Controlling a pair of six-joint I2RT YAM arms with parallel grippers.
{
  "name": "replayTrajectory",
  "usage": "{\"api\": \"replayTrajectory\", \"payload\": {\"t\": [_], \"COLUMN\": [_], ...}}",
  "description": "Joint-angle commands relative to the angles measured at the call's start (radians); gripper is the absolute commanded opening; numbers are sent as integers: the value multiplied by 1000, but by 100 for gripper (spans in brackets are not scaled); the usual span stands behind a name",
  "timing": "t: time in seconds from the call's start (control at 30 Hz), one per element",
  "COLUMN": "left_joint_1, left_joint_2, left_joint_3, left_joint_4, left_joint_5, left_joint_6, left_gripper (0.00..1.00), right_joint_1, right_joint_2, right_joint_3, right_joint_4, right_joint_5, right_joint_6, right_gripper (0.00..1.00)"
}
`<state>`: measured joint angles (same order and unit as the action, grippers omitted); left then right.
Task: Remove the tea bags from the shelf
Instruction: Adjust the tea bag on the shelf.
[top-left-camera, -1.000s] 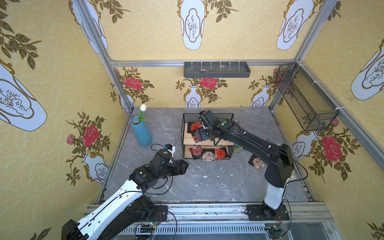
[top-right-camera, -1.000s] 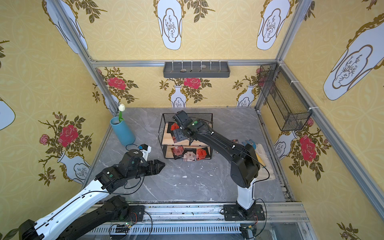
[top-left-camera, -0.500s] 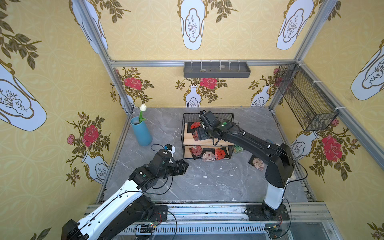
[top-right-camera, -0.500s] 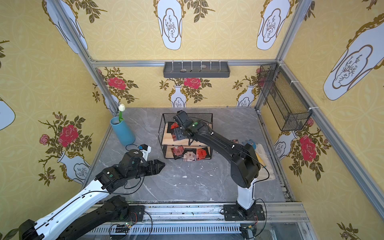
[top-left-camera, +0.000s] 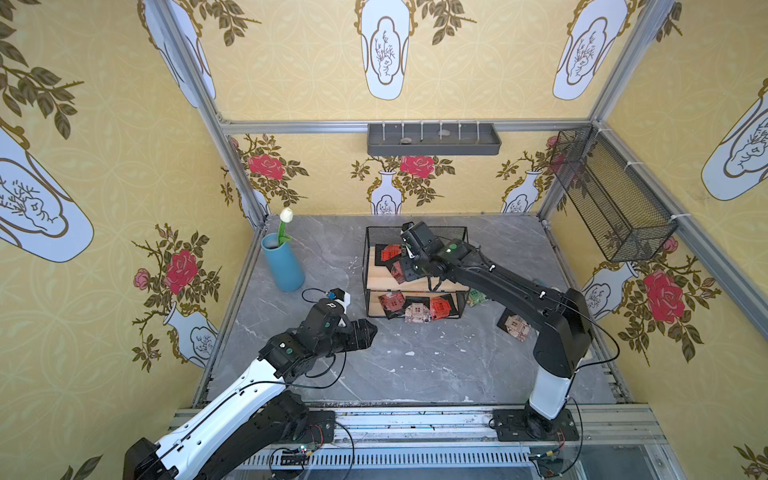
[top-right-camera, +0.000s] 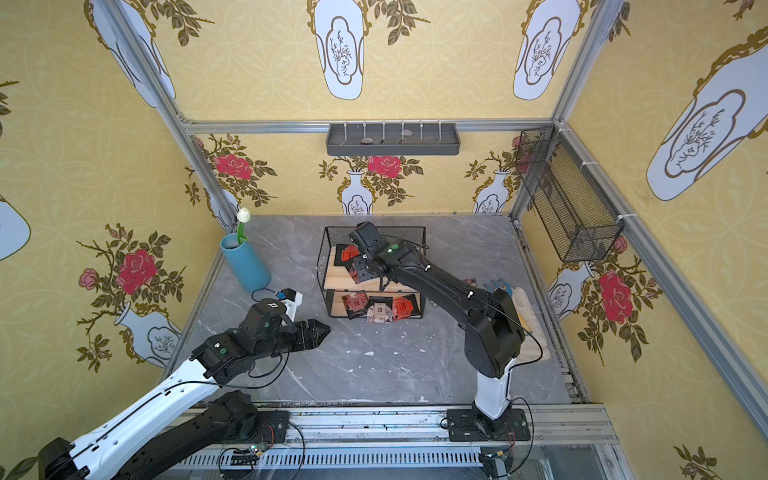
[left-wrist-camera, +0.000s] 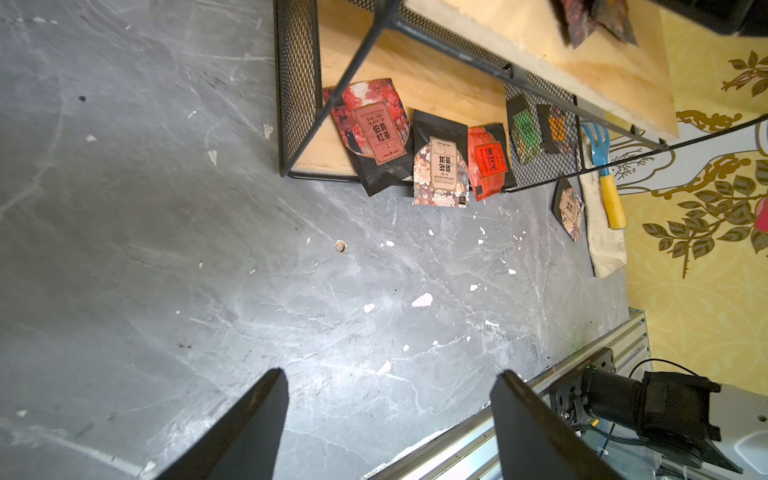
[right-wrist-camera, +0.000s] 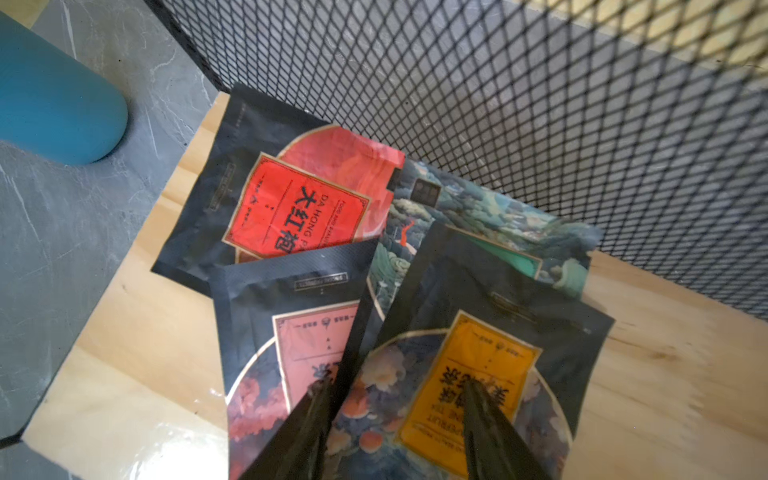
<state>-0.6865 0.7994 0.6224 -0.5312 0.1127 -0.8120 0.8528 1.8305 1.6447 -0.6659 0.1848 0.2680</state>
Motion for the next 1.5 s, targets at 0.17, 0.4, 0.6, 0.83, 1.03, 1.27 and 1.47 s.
{"api": "replayTrajectory", "payload": {"t": [0.17, 0.4, 0.6, 0.83, 1.03, 1.27, 1.47], "left_joint_1": [1, 1, 1, 1, 1, 1, 1], "left_joint_2": [-3, -6, -9, -11, -8, -3, -2], "left_joint_3": [-11, -11, -13, -13, -13, -12, -10], "left_joint_4": [29, 28, 28, 31, 36, 40, 42], "left_joint_5": [-1, -1, -4, -4, -2, 1, 2], "left_joint_6": [2, 2, 2, 0, 0, 2, 2], "left_gripper": [86, 86, 86, 86, 86, 86, 86], "right_joint_1": [-2, -3, -3, 2, 17, 29, 40], "right_joint_2": [-11, -16, -26, -49, -75, -114, -144], "right_joint_3": [-7, -8, 1, 13, 27, 31, 41], "right_joint_4": [-29, -26, -25, -31, -47, -54, -72], "right_joint_5": [-16, -25, -21, 12, 73, 120, 194], "right_joint_6": [6, 4, -6, -21, -38, -48, -59], "right_gripper": [32, 19, 7, 1, 0, 0, 0]}}
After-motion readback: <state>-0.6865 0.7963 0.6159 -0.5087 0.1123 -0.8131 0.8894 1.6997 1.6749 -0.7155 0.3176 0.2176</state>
